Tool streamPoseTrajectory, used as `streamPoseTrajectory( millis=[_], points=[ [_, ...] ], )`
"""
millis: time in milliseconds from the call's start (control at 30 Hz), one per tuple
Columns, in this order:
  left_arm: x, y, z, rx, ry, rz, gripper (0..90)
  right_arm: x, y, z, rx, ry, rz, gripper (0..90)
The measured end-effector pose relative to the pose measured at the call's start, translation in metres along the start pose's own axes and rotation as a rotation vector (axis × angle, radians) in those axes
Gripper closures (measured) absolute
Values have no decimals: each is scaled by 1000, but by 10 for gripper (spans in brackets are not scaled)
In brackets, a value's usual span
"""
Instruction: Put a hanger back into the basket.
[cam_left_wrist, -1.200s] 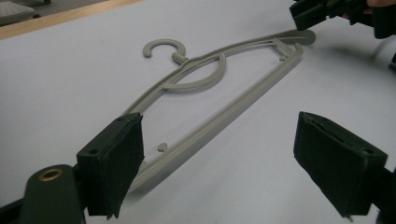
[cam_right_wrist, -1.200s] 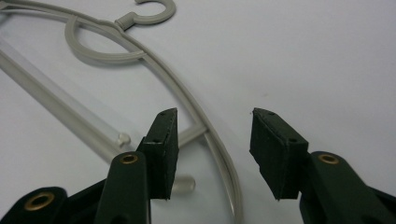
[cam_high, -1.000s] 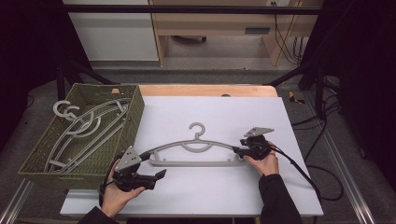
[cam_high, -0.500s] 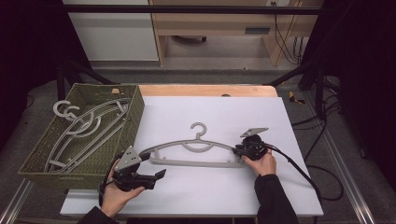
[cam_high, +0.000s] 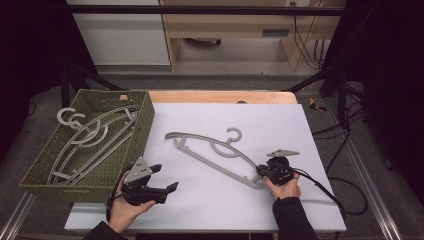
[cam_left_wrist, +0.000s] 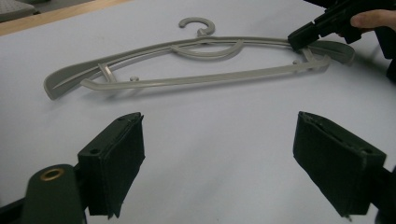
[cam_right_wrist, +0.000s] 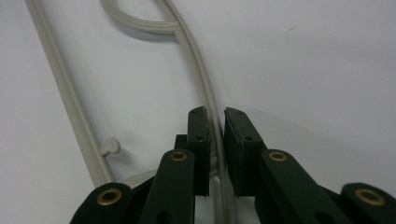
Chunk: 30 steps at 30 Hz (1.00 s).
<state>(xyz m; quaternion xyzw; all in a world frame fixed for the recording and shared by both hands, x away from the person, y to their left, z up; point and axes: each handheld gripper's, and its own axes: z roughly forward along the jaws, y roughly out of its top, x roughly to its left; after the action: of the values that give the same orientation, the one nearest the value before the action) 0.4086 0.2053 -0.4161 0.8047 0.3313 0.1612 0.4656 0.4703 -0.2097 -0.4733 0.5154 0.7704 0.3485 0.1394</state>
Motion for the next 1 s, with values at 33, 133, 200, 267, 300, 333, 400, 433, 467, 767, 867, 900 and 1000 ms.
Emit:
streamPoseTrajectory(
  millis=[33,133,200,267,300,333,400,433,467,767,867,900,1000],
  points=[
    [0,0,0,0,1,4,160,1,-1,-2,-8,15,-1,778],
    [-1,0,-1,-4,-2,2,160,-4,0,-9,-51,36,-23,694],
    [0,0,-2,-6,-1,-1,160,-11,1,-14,-70,24,-53,753],
    [1,-1,-2,-7,1,-2,160,-18,-1,-15,-63,11,-80,838],
    [1,0,-2,-7,1,-1,160,-20,-2,-14,-58,18,-73,875],
    [1,0,-2,-9,2,-3,160,-22,-3,-13,-48,18,-80,900],
    [1,0,-3,-11,3,-4,160,-22,-6,-8,-11,32,-98,900],
    [1,0,-3,-10,4,-3,160,-20,-7,-6,-3,46,-101,900],
    [1,0,-3,-10,4,-4,160,-18,-7,-6,-3,58,-104,900],
    [1,0,-4,-10,6,-5,160,2,-14,-4,13,205,-159,900],
    [2,-1,-4,-10,7,-5,160,15,-16,-3,9,252,-196,900],
    [2,-1,-4,-12,8,-7,160,20,-17,-2,1,276,-195,900],
    [2,-1,-4,-12,12,-9,161,32,-18,0,-7,310,-237,900]
  ],
)
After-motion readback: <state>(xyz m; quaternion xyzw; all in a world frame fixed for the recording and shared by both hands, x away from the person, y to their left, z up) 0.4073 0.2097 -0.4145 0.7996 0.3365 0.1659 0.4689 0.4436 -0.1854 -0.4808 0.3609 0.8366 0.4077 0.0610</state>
